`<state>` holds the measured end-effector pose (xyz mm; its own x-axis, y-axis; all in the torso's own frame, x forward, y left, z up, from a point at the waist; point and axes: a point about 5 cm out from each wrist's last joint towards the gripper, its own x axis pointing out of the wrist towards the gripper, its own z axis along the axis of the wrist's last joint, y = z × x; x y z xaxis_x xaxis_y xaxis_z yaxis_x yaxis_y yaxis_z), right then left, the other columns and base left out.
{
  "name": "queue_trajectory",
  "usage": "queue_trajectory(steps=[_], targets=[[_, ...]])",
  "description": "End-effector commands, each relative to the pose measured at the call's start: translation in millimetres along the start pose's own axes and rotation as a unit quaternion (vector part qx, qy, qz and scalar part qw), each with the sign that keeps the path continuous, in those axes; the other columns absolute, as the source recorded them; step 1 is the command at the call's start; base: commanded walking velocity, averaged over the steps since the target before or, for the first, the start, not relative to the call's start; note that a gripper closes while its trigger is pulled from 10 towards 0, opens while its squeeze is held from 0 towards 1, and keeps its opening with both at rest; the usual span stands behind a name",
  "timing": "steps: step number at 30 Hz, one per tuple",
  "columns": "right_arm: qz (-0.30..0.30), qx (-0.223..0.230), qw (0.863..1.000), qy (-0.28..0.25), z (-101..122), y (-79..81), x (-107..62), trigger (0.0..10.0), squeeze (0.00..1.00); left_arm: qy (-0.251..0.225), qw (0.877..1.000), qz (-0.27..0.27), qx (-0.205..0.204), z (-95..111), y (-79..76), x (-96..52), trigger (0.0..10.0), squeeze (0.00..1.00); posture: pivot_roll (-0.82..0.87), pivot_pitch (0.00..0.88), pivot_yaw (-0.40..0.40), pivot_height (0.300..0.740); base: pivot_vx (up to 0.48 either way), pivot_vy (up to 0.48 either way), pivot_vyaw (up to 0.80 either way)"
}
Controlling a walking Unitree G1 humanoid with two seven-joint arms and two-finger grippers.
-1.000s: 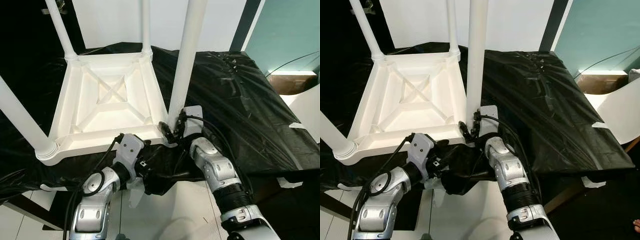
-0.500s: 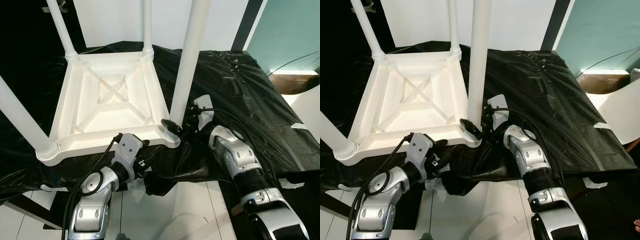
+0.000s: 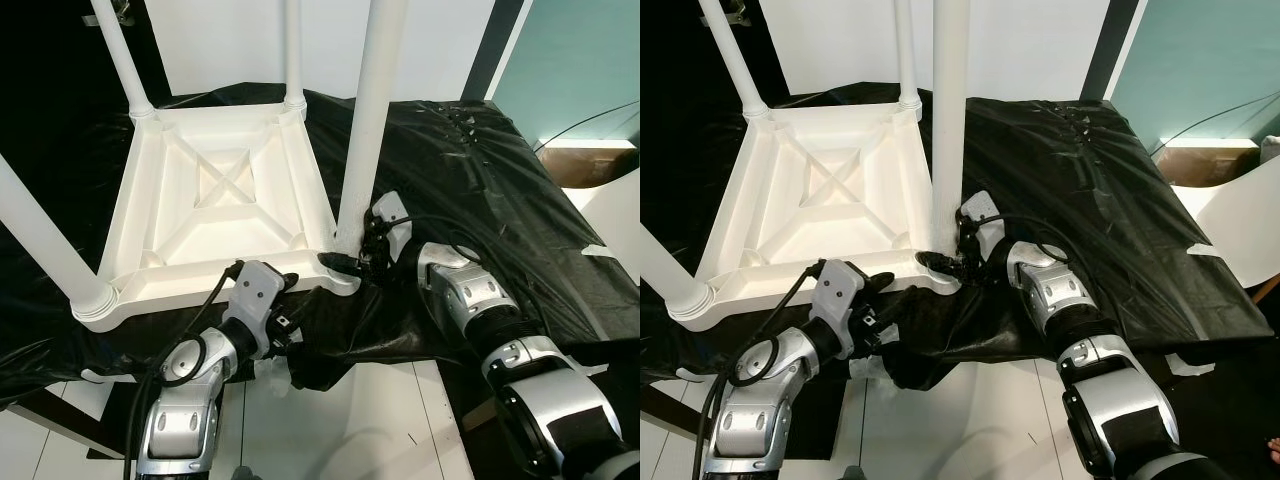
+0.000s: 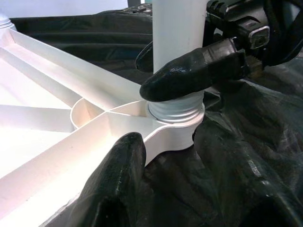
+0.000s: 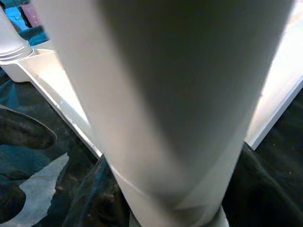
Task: Building children table
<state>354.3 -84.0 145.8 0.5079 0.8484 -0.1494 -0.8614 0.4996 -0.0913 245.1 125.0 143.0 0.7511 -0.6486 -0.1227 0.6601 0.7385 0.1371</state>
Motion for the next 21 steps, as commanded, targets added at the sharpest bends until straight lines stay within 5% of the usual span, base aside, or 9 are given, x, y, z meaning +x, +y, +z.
queue_trajectory(steps=[1, 14, 16, 21], targets=[[0.021, 0.001, 1.0, 0.014, -4, 5.3, 3.2, 0.0, 0.0, 0.0, 0.998, 0.063, -0.004, 1, 4.0, -2.3, 10.0, 0.0, 0.13, 0.0, -0.057, 0.74, 0.0, 0.0, 0.0], [-0.068, 0.032, 0.997, 0.011, -17, 8.3, 5.7, 0.0, 0.0, 0.005, 0.998, 0.063, -0.009, -2, 0.6, -5.6, 10.0, 0.0, 0.12, 0.01, -0.056, 0.74, 0.0, 0.0, 0.0], [-0.142, 0.071, 0.987, 0.012, -23, 10.8, 8.8, 0.0, 0.0, 0.006, 0.998, 0.061, -0.01, -2, 0.2, -6.0, 10.0, 0.0, 0.12, 0.011, -0.053, 0.74, 0.0, 0.0, 0.0], [-0.202, 0.082, 0.976, 0.015, -29, 16.6, 11.0, 0.0, 0.0, 0.007, 0.998, 0.06, -0.01, -2, 0.4, -5.9, 10.0, 0.0, 0.12, 0.011, -0.052, 0.74, 0.0, 0.0, 0.0]])
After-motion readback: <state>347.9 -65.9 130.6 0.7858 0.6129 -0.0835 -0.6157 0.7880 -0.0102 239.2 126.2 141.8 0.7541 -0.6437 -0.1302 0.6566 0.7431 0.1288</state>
